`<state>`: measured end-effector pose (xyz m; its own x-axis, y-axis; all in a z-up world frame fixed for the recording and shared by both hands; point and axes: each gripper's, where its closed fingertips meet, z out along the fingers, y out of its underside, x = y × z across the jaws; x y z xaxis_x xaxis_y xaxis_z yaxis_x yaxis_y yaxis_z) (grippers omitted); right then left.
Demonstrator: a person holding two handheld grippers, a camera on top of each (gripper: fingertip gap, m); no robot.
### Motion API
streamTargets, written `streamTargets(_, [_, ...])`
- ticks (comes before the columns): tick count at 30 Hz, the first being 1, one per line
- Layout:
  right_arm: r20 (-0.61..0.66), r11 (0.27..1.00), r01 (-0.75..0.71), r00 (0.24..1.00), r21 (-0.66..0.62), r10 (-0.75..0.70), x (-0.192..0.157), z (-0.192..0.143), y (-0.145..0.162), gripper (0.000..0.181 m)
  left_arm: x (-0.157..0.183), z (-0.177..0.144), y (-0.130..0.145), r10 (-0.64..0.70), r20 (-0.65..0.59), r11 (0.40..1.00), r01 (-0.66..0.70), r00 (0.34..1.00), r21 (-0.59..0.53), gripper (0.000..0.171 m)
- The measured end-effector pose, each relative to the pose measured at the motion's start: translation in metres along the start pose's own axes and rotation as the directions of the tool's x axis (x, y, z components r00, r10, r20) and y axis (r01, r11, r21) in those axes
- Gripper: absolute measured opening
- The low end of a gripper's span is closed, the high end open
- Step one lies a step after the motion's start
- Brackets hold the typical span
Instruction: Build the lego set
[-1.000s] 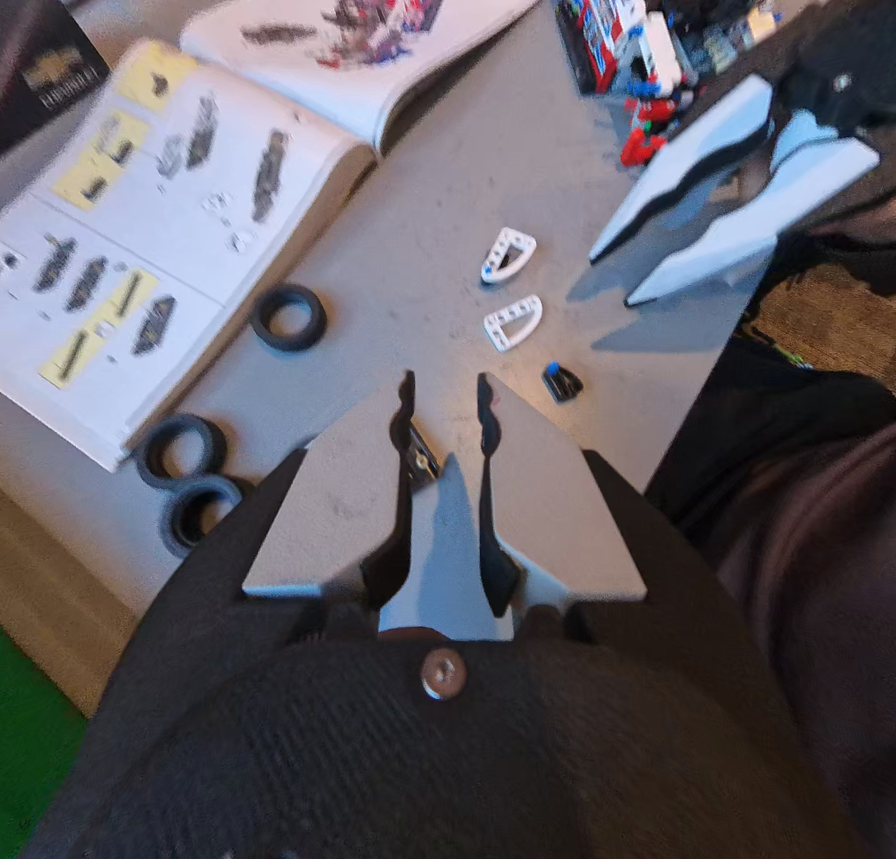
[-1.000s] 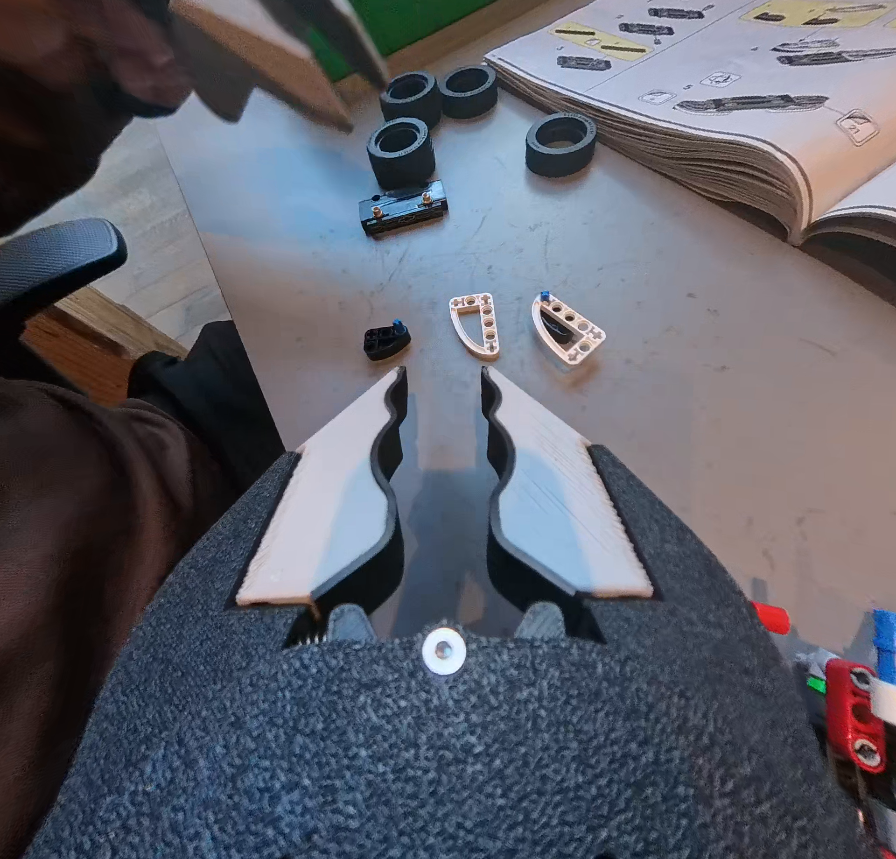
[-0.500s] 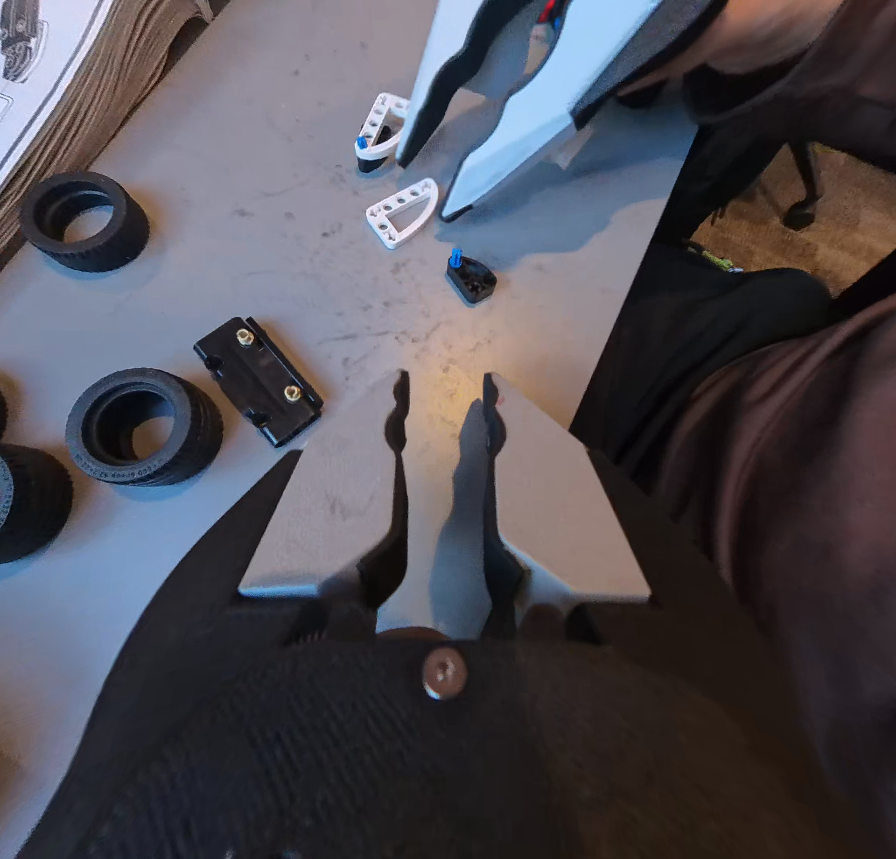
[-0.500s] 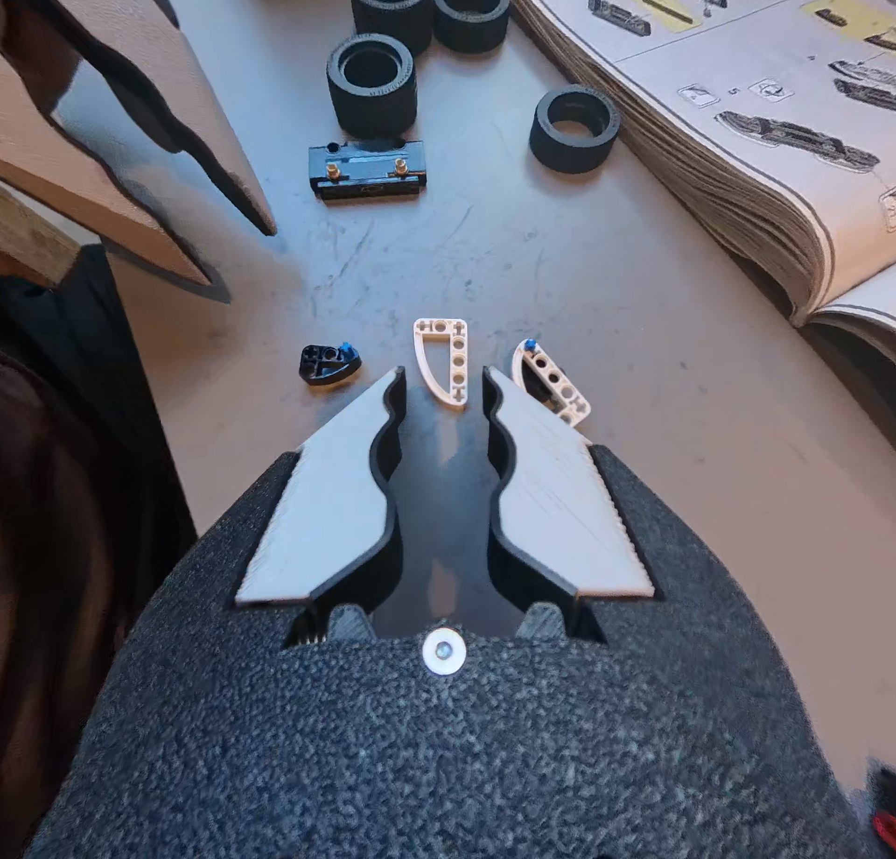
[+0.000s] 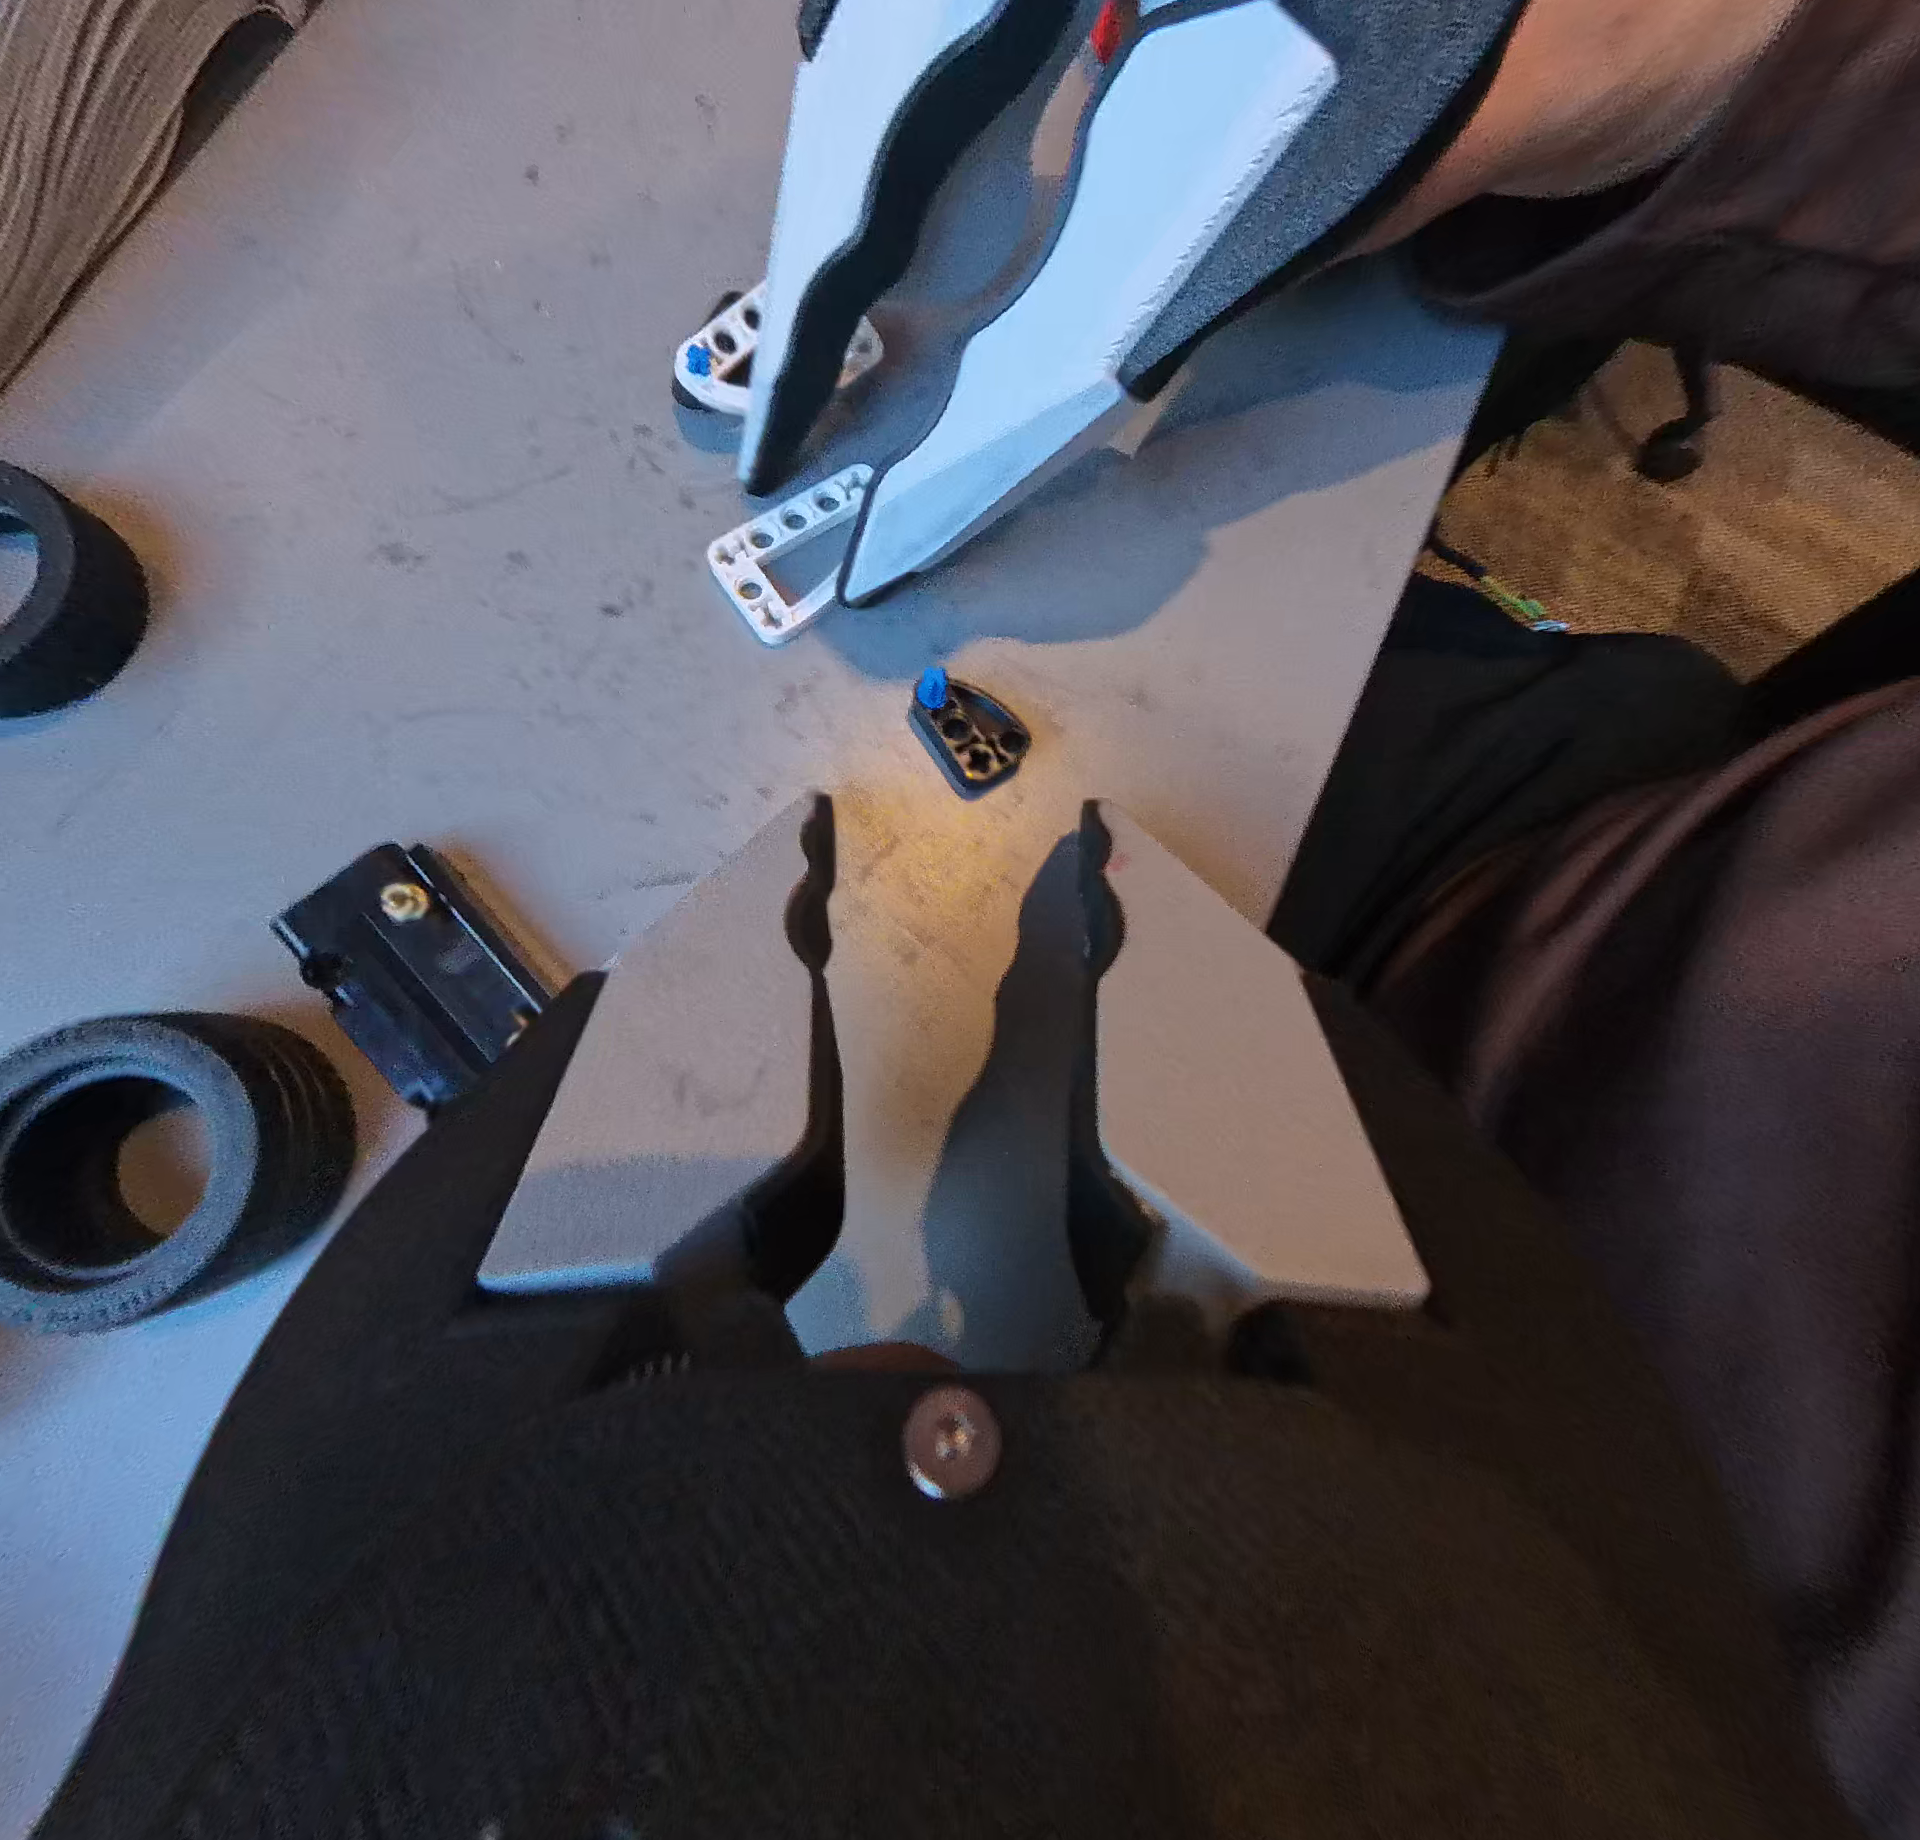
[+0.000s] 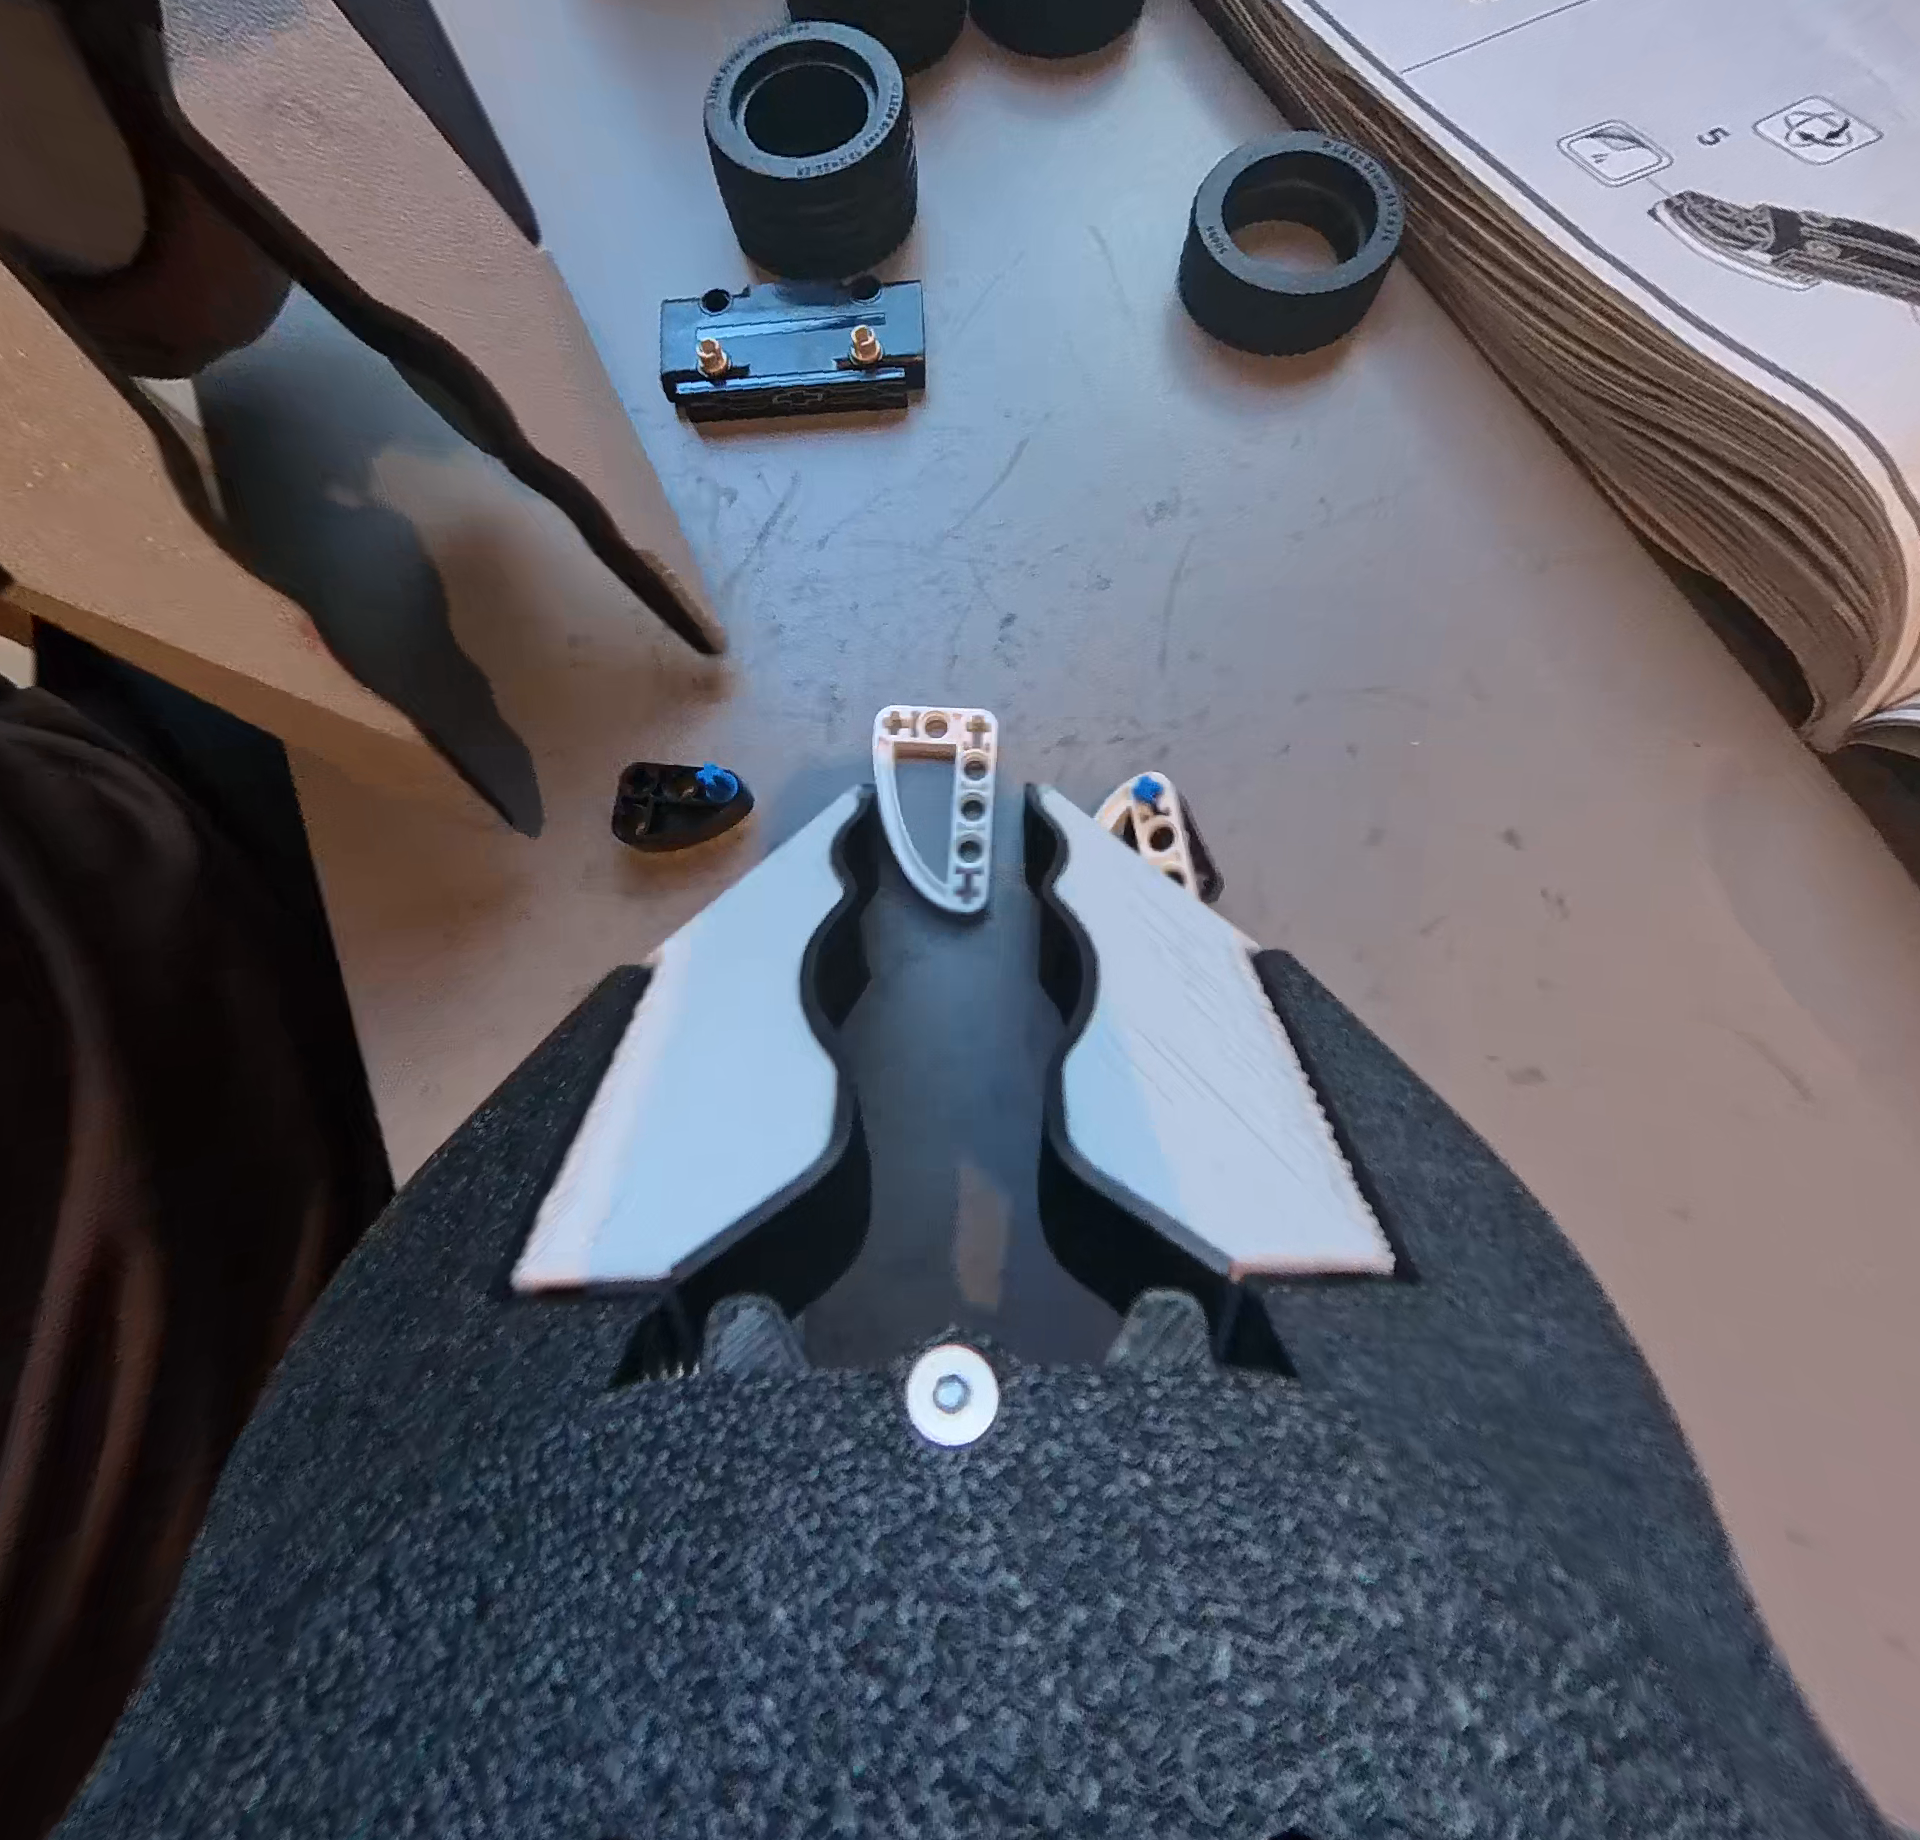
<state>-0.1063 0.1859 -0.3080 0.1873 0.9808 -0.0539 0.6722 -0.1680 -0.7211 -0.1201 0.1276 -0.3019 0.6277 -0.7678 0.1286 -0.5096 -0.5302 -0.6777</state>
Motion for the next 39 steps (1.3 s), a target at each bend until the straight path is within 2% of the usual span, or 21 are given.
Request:
streamTargets(1, [-0.015,1.0,0.004,1.0,-0.003,-0.004,0.001,0.0,0.001,0.021,-0.001,0.003,-0.001,0.01,0.007,1.0,-0.01,1.0,-0.009,0.045])
streamTargets(4, [-0.031,1.0,0.006,0.999,-0.011,-0.007,-0.001,-0.003,0.004,0.021,0.001,0.009,-0.006,0.023,-0.001,1.0,-0.023,1.0,-0.014,0.041])
streamTargets(8, [-0.044,0.999,-0.001,0.999,-0.043,-0.001,-0.004,-0.01,0.01,0.02,-0.001,0.013,-0.008,0.066,0.003,0.997,-0.065,0.998,-0.029,0.027])
streamTargets(12, [-0.053,0.999,0.001,0.999,-0.053,-0.003,-0.007,-0.02,0.014,0.02,0.009,0.014,-0.008,0.089,-0.095,0.995,-0.093,0.991,-0.036,0.017])
streamTargets(17, [-0.061,0.998,-0.011,0.998,-0.061,0.007,-0.007,-0.031,0.015,0.021,0.01,0.017,-0.011,0.108,-0.132,0.993,-0.113,0.985,-0.032,0.017])
streamTargets(19, [-0.056,0.997,-0.026,0.998,-0.072,0.022,-0.007,-0.033,0.018,0.02,0.008,0.015,-0.011,0.112,-0.132,0.991,-0.12,0.985,-0.054,0.031])
streamTargets(21, [-0.048,0.995,-0.035,0.998,-0.092,0.031,-0.008,-0.032,0.023,0.02,0.002,0.006,-0.018,0.113,-0.128,0.992,-0.119,0.985,-0.047,0.034])
streamTargets(24, [-0.044,0.993,-0.029,0.999,-0.117,0.024,-0.008,-0.03,0.028,0.021,-0.022,-0.014,-0.053,0.106,-0.078,0.994,-0.105,0.991,0.021,0.034])
streamTargets(26, [-0.036,0.993,-0.026,0.999,-0.119,0.022,-0.01,-0.03,0.028,0.021,-0.052,-0.022,-0.086,0.095,0.019,0.993,-0.096,0.995,0.069,0.03])
streamTargets(28, [-0.033,0.992,-0.024,0.999,-0.125,0.02,-0.012,-0.029,0.029,0.021,-0.088,-0.021,-0.118,0.059,0.124,0.993,-0.071,0.991,0.093,0.026])
streamTargets(30, [-0.039,0.991,-0.022,0.999,-0.128,0.018,-0.011,-0.03,0.03,0.021,-0.119,-0.01,-0.14,0.043,0.177,0.993,-0.062,0.983,0.105,0.025])
streamTargets(32, [-0.046,0.991,-0.024,0.999,-0.129,0.018,-0.011,-0.031,0.031,0.021,-0.143,0.007,-0.149,0.048,0.184,0.997,-0.059,0.982,0.058,0.027])
streamTargets(35, [-0.032,0.992,-0.039,0.999,-0.121,0.036,-0.012,-0.033,0.032,0.021,-0.182,0.028,-0.151,0.113,0.265,0.994,-0.109,0.957,-0.031,0.029])
streamTargets(39, [-0.033,0.991,-0.045,0.999,-0.125,0.041,-0.012,-0.034,0.035,0.021,-0.221,0.048,-0.134,0.186,0.319,0.973,-0.128,0.929,-0.193,0.03])
